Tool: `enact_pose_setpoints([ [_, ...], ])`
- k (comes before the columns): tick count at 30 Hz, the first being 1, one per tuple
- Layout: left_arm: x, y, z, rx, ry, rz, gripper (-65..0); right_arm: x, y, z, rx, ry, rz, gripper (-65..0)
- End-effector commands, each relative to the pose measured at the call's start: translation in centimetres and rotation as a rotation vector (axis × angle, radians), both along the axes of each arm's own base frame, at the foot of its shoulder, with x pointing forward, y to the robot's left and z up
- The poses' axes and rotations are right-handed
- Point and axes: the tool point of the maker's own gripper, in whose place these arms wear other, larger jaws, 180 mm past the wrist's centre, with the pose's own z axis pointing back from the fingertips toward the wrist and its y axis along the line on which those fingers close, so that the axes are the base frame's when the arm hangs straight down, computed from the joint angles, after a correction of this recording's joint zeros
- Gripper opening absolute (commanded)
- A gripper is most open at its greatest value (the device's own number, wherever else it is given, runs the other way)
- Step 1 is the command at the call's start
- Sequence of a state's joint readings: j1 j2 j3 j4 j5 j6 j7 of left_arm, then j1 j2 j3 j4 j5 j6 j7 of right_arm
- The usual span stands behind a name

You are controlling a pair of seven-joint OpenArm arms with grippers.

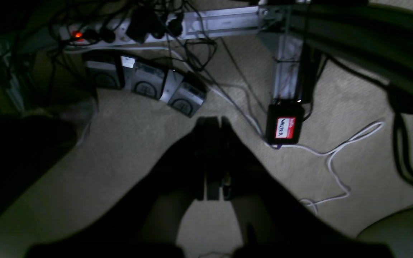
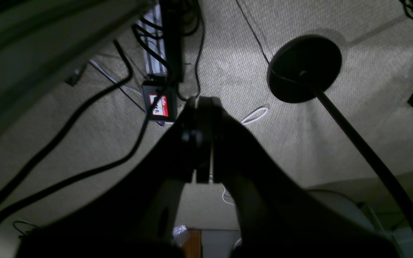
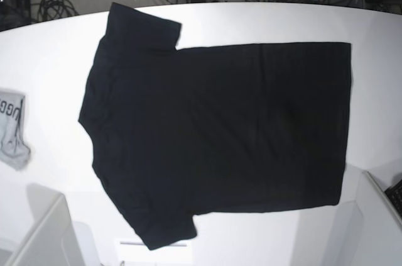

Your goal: Fold the T-shirt properly

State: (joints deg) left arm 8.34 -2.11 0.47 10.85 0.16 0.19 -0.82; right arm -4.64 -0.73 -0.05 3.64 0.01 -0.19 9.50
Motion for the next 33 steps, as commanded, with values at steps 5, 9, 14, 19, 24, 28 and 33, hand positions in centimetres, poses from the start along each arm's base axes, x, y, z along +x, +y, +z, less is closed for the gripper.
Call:
enact_pose_setpoints([
  [5,-0.9,0.2,0.1,0.006,0.018,-0.009,-64.5,0.7,-0.4,0.2,-0.006,-0.064,-0.008,-64.8],
  [9,0.2,0.2,0.0,0.006,0.001,-0.007,-64.3,0.1,-0.4,0.2,-0.006,-0.060,-0.005,-62.9],
  [14,1.3,0.6,0.0,0.012,-0.015,0.006,-64.3,-1.1,-0.6,0.2,-0.011,0.012,-0.012,-37.1],
  [19,0.8,0.6,0.0,0.012,-0.006,0.009,-64.3,-2.3,-0.5,0.2,-0.010,0.031,-0.001,-38.7],
  [24,0.4,0.3,0.0,0.008,-0.003,0.011,-57.6,-2.0,-0.6,0.2,-0.012,0.026,-0.007,-65.0],
  [28,0.3,0.2,0.0,0.007,-0.001,0.005,-34.6,-2.0,-0.6,0.2,-0.012,0.026,-0.006,-65.0],
  [33,0.2,0.2,0.0,0.005,0.000,0.002,-29.9,-2.0,-0.6,0.2,-0.012,0.025,-0.006,-60.3],
])
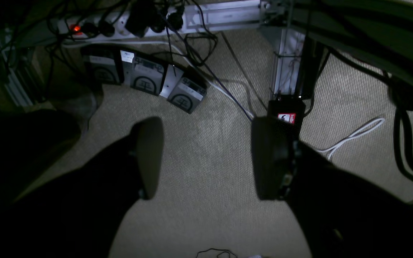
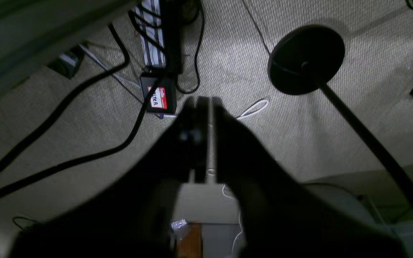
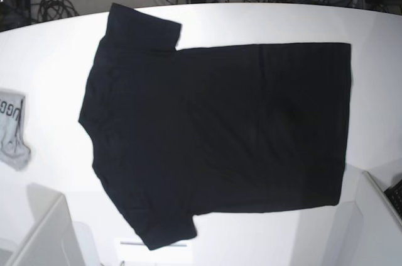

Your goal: Fold the T-shirt properly

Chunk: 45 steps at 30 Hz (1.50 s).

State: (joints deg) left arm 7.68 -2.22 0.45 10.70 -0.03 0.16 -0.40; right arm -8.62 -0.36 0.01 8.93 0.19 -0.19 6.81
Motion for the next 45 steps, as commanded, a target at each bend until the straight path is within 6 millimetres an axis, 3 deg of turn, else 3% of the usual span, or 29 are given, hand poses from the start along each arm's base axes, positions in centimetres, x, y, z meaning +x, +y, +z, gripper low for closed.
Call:
enact_pose_setpoints([
  [1,-0.3,0.1,0.0,0.003,0.002,-0.002,-31.9,0.0,-0.2,0.0,-0.004,-0.004,-0.001,-60.5],
  [3,-0.2,0.1,0.0,0.003,0.000,0.002,-37.2,0.9,-0.4,0.1,-0.007,-0.033,-0.002,-65.0],
  [6,0.5,0.1,0.1,0.002,-0.040,0.004,-44.6,1.7,-0.8,0.1,-0.014,-0.050,-0.007,-65.0],
  [10,0.4,0.2,0.3,0.001,-0.095,-0.003,-52.7,0.9,-0.6,0.0,-0.011,-0.026,-0.007,-65.0],
  [13,-0.1,0.1,0.3,-0.001,-0.089,-0.012,-64.8,0.4,-0.6,0.1,-0.010,-0.016,-0.004,-65.0],
  [22,-1.8,0.2,0.6,-0.002,-0.082,-0.030,-65.0,-0.9,-1.0,0.4,-0.016,-0.026,-0.005,-65.0],
  [26,-2.2,1.7,1.8,0.014,-0.171,-0.056,-65.0,-1.2,-1.0,1.0,-0.015,-0.070,-0.007,-65.0],
  [29,-2.4,3.2,3.6,0.030,-0.252,-0.093,-65.0,-2.0,-1.7,2.0,-0.032,-0.107,-0.042,-65.0],
  [36,-2.2,5.0,9.0,0.042,-0.394,-0.161,-65.0,-2.1,-7.3,5.5,-0.154,-0.153,-0.205,-65.0],
  [40,-1.3,5.5,13.1,0.035,-0.483,-0.205,-65.0,-1.1,-8.5,8.4,-0.190,-0.217,-0.226,-65.0],
  [45,0.9,8.0,18.8,0.065,-0.618,-0.077,-65.0,1.2,-9.8,12.6,-0.234,-0.316,-0.261,-65.0],
])
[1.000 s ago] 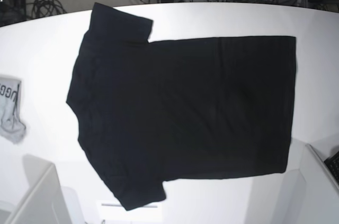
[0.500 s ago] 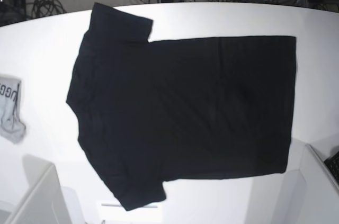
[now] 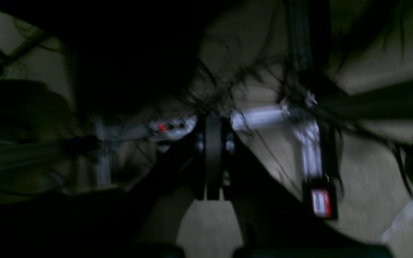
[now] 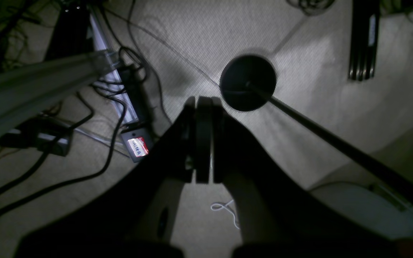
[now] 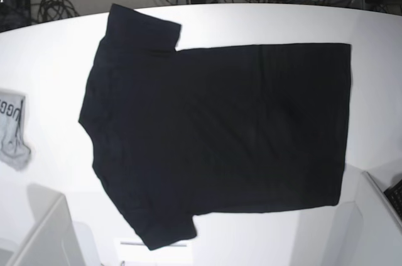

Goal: Fold the T-shirt properly
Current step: 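Move both grippers down to the shoulder corners of the black T-shirt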

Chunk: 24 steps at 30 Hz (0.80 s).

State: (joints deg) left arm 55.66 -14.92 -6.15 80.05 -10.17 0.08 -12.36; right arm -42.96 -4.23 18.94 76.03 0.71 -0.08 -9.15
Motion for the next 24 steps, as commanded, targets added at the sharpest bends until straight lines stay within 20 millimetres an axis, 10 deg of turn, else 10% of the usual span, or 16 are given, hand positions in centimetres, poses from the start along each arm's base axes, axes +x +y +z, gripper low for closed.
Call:
enact_pose_setpoints([
  [1,0.0,0.5,1.5,0.009,-0.029,0.000,-65.0,0.9,-1.2,1.5,-0.038,-0.048,0.000,-65.0],
  [17,7.3,1.3,14.2,0.085,-0.337,-0.053,-65.0,12.5,-4.5,15.1,-0.189,-0.376,0.004,-65.0],
  [24,9.6,0.6,15.6,0.080,-0.416,-0.064,-65.0,16.2,-1.5,15.2,0.036,-0.457,-0.106,-65.0],
])
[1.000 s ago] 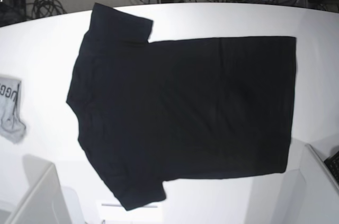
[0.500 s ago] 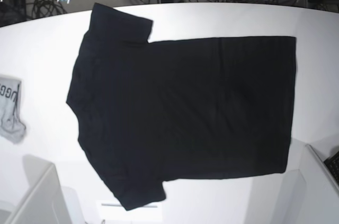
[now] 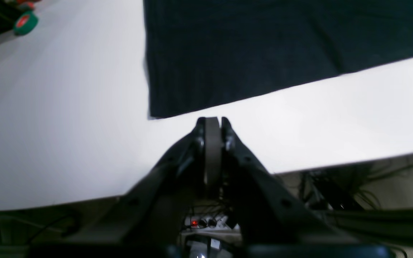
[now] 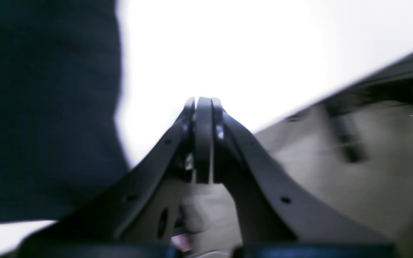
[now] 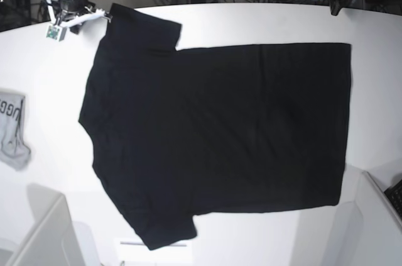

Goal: Fold the T-shirt properly
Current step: 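Move both grippers down to the shoulder corners of the black T-shirt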

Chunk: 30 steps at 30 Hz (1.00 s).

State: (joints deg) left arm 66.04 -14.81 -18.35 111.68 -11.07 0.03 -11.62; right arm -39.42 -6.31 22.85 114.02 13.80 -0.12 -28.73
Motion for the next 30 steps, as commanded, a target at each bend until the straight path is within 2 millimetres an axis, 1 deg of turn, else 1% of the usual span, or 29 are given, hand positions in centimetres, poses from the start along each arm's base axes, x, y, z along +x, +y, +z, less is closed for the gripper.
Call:
enact_pose_setpoints([
  [1,0.3,0.1,0.9,0.008,-0.033,-0.007,-65.0,0.4,0.1,0.6,0.028,-0.026,-0.005,-65.0],
  [5,0.5,0.1,1.1,0.009,-0.043,-0.009,-65.0,1.7,2.0,0.8,0.249,-0.057,-0.014,-65.0],
  [8,0.5,0.1,1.1,0.011,-0.044,-0.011,-65.0,2.3,3.4,1.4,0.407,-0.083,-0.005,-65.0],
  [9,0.6,0.1,1.1,0.011,-0.046,-0.011,-65.0,2.5,3.7,1.6,0.444,-0.090,0.000,-58.4],
  [10,0.5,0.1,1.0,0.010,-0.043,-0.010,-65.0,2.6,3.8,1.8,0.471,-0.097,0.005,-50.3],
  [13,0.5,0.1,1.0,0.010,-0.039,-0.010,-65.0,2.8,4.0,2.0,0.515,-0.108,0.007,-32.9],
  [14,0.5,0.2,1.0,0.009,-0.039,-0.009,-65.0,2.7,3.8,1.8,0.515,-0.104,0.002,-29.3],
  [15,0.5,0.2,1.0,0.004,-0.040,-0.005,-65.0,2.5,3.7,1.5,0.509,-0.093,-0.003,-27.0],
  [19,0.4,1.0,0.9,-0.089,-0.055,0.088,-64.8,2.3,2.9,0.2,0.463,-0.055,-0.007,-26.9],
  [21,0.9,2.2,1.3,-0.131,-0.090,0.150,-47.6,2.2,2.8,-0.5,0.458,-0.038,-0.012,-26.9],
  [23,0.8,3.3,1.3,-0.154,-0.103,0.200,-35.4,2.2,2.7,-0.9,0.458,-0.029,-0.015,-26.9],
  [24,0.8,3.5,1.2,-0.165,-0.107,0.217,-31.6,2.1,2.7,-1.2,0.461,-0.022,-0.017,-26.9],
  [26,1.5,4.0,1.4,-0.189,-0.135,0.242,-26.8,2.0,2.8,-1.4,0.465,-0.014,-0.019,-26.9],
  [29,1.6,5.0,1.0,-0.201,-0.148,0.282,-25.5,1.6,3.3,-1.9,0.480,0.004,-0.021,-26.9],
  [30,1.7,5.3,0.9,-0.208,-0.152,0.296,-25.3,1.4,3.9,-2.2,0.491,0.015,-0.011,-26.9],
])
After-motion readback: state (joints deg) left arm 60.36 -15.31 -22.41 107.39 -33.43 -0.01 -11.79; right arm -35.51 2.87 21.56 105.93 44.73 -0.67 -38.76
